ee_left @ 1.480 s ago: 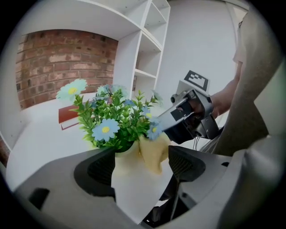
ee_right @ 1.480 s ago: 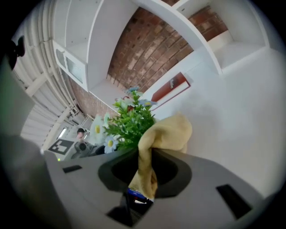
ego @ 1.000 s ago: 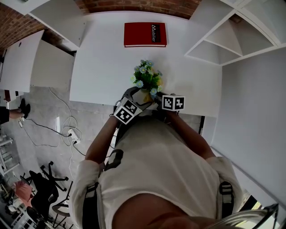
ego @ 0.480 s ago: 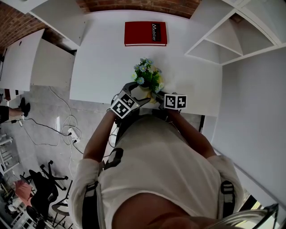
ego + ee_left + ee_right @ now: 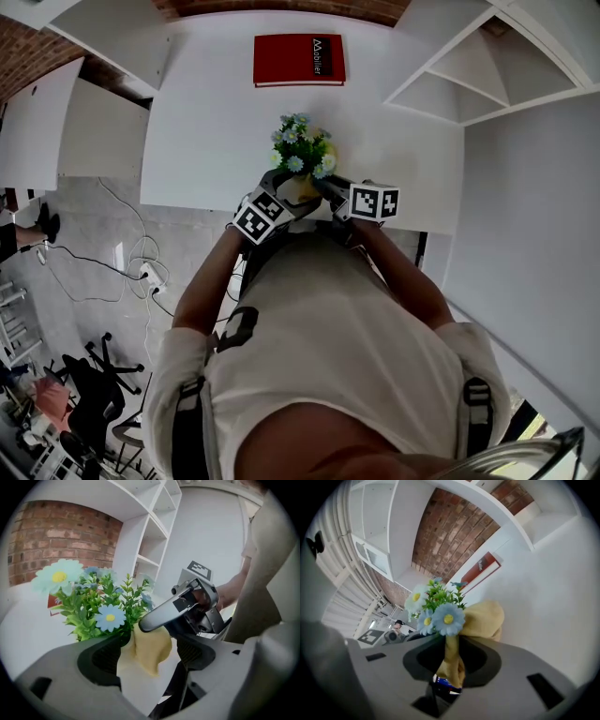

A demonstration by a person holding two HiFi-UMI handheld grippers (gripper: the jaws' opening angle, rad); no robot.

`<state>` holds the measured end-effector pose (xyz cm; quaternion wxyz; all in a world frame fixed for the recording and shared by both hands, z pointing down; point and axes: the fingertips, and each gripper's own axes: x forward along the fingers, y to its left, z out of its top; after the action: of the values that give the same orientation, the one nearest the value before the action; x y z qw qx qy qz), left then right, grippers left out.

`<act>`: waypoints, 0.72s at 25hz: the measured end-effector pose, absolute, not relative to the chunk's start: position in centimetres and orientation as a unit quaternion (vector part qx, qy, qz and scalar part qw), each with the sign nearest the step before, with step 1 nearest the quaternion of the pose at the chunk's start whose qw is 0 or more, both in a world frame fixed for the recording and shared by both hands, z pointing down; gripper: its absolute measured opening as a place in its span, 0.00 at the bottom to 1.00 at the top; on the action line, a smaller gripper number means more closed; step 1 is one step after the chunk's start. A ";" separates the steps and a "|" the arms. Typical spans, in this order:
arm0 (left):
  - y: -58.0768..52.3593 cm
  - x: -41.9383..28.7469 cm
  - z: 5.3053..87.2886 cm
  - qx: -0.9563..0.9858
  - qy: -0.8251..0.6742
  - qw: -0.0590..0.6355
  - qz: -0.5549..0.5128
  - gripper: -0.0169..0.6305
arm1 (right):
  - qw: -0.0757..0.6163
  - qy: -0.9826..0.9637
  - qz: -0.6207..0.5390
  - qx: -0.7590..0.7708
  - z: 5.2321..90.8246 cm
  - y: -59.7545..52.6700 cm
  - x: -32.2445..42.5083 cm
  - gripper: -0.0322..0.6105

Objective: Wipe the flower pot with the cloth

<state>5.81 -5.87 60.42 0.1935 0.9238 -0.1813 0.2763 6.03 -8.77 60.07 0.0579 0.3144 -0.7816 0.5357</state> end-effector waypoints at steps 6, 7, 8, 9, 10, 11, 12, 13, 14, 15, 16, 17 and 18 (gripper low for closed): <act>-5.8 5.7 60.0 0.923 -0.177 0.221 0.260 0.58 | 0.110 -0.757 0.547 0.339 64.3 -8.3 7.0 0.20; -6.2 5.1 59.6 0.922 -0.183 0.221 0.258 0.58 | 0.120 -0.751 0.551 0.344 65.2 -8.1 7.3 0.20; -6.7 4.2 59.3 0.921 -0.194 0.219 0.259 0.58 | 0.126 -0.746 0.554 0.347 65.9 -8.0 7.6 0.20; -7.3 3.2 59.0 0.918 -0.206 0.217 0.260 0.58 | 0.127 -0.741 0.558 0.350 66.5 -7.9 7.9 0.20; -7.9 2.2 59.0 0.915 -0.216 0.217 0.262 0.58 | 0.125 -0.738 0.563 0.350 66.8 -7.9 8.1 0.20; -8.5 1.3 59.1 0.912 -0.225 0.215 0.268 0.58 | 0.119 -0.736 0.567 0.350 67.0 -8.1 8.2 0.20; -8.9 0.5 59.3 0.909 -0.231 0.210 0.278 0.58 | 0.114 -0.735 0.570 0.349 67.1 -8.2 8.2 0.20; -9.2 -0.2 59.6 0.906 -0.235 0.204 0.289 0.58 | 0.111 -0.735 0.572 0.348 67.2 -8.2 8.2 0.20; -9.3 -0.7 59.9 0.903 -0.237 0.198 0.298 0.58 | 0.111 -0.735 0.571 0.348 67.2 -8.2 8.1 0.20; -9.4 -0.9 60.1 0.902 -0.236 0.196 0.304 0.58 | 0.113 -0.736 0.570 0.348 67.3 -8.1 8.0 0.20; -9.4 -0.8 60.2 0.902 -0.234 0.196 0.305 0.58 | 0.115 -0.737 0.568 0.348 67.3 -8.0 8.0 0.20; -9.3 -0.5 60.4 0.902 -0.231 0.196 0.306 0.58 | 0.118 -0.736 0.567 0.349 67.2 -7.9 7.9 0.20; -9.3 -0.3 60.7 0.903 -0.230 0.193 0.309 0.58 | 0.121 -0.736 0.567 0.350 67.1 -7.9 7.8 0.20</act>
<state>-0.26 -9.26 60.72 0.1929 0.9026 -0.2297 0.3086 7.81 -7.90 67.10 0.1210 0.3501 -0.7359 0.5668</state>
